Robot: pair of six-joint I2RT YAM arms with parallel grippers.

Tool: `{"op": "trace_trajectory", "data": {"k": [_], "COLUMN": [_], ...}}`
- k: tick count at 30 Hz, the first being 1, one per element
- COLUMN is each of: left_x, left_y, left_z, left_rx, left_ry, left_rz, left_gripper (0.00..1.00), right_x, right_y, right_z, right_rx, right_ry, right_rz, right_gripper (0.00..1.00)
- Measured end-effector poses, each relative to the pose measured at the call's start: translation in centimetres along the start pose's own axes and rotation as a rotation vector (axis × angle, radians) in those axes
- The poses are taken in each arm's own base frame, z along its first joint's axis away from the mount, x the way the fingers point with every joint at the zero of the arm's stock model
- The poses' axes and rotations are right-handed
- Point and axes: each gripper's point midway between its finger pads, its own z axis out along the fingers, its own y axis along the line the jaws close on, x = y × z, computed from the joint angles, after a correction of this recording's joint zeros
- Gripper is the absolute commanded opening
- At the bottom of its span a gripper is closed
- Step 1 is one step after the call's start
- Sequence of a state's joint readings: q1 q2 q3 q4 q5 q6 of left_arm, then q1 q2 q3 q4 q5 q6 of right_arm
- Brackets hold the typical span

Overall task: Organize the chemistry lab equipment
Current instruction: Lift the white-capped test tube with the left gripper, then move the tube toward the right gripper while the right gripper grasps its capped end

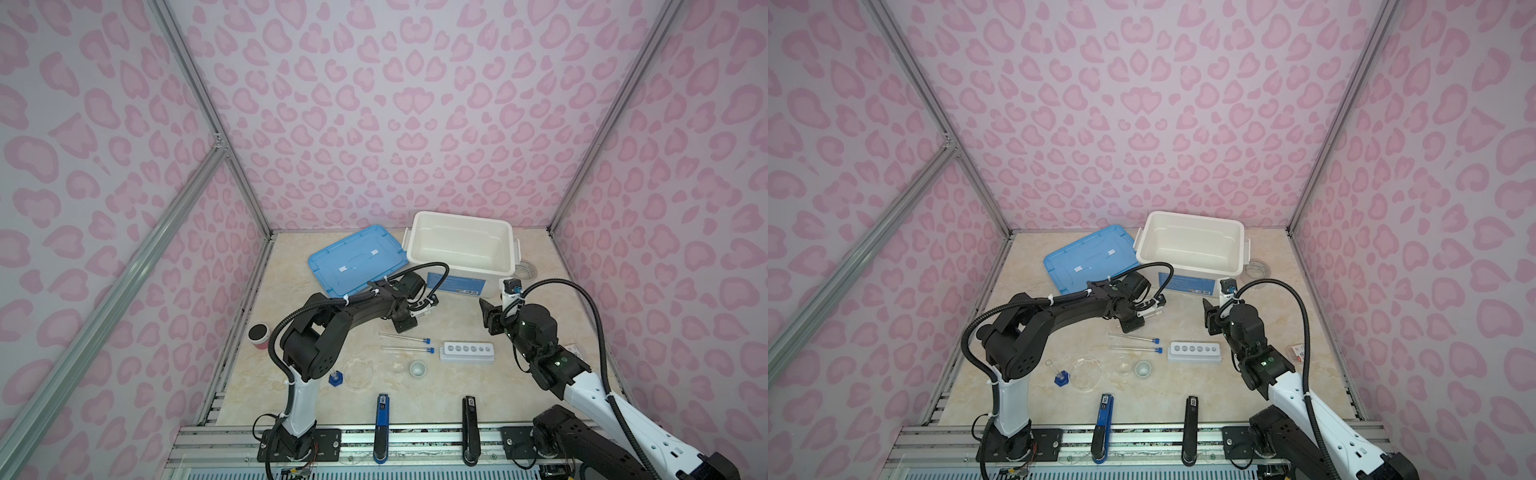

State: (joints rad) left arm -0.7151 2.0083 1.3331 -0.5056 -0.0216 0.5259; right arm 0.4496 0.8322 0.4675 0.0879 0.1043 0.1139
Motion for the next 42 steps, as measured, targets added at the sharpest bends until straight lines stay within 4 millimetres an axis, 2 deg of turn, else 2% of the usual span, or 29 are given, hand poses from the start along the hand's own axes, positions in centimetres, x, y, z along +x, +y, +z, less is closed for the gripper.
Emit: {"op": "trace_trajectory", "data": {"k": [4, 9, 20, 25, 28, 32, 39, 42], "left_x": [0.1, 1.3, 0.1, -0.6, -1.4, -2.1, -2.2, -2.7], "left_y": [-0.2, -1.1, -0.4, 0.2, 0.7, 1.1, 0.1, -0.3], "left_z": [-0.7, -2.0, -5.5, -8.4, -11.3, -14.0, -16.5, -17.9], "left_rx": [0.002, 0.036, -0.009, -0.043, -0.068, -0.092, -0.075, -0.055], "left_ry": [-0.010, 0.019, -0.062, -0.132, -0.210, -0.294, -0.380, -0.439], "left_rz": [-0.001, 0.000, -0.001, -0.008, -0.016, -0.026, -0.057, -0.072], "left_gripper": [0.11, 0.10, 0.08, 0.09, 0.09, 0.09, 0.09, 0.10], "right_x": [0.1, -0.1, -0.4, -0.4, -0.4, -2.0, -6.3, -7.1], "right_y": [0.0, 0.2, 1.6, 2.1, 2.2, 3.4, 5.7, 6.7], "right_z": [0.0, 0.0, 0.2, 0.4, 0.8, 0.8, -0.6, -1.2], "right_rx": [0.002, -0.011, -0.106, -0.155, -0.168, -0.231, -0.363, -0.425], "right_ry": [0.004, 0.008, 0.047, 0.077, 0.109, 0.106, 0.083, 0.084], "right_rz": [0.010, 0.034, 0.083, 0.113, 0.138, 0.160, 0.135, 0.135], "right_gripper": [0.64, 0.64, 0.64, 0.65, 0.65, 0.65, 0.62, 0.61]}}
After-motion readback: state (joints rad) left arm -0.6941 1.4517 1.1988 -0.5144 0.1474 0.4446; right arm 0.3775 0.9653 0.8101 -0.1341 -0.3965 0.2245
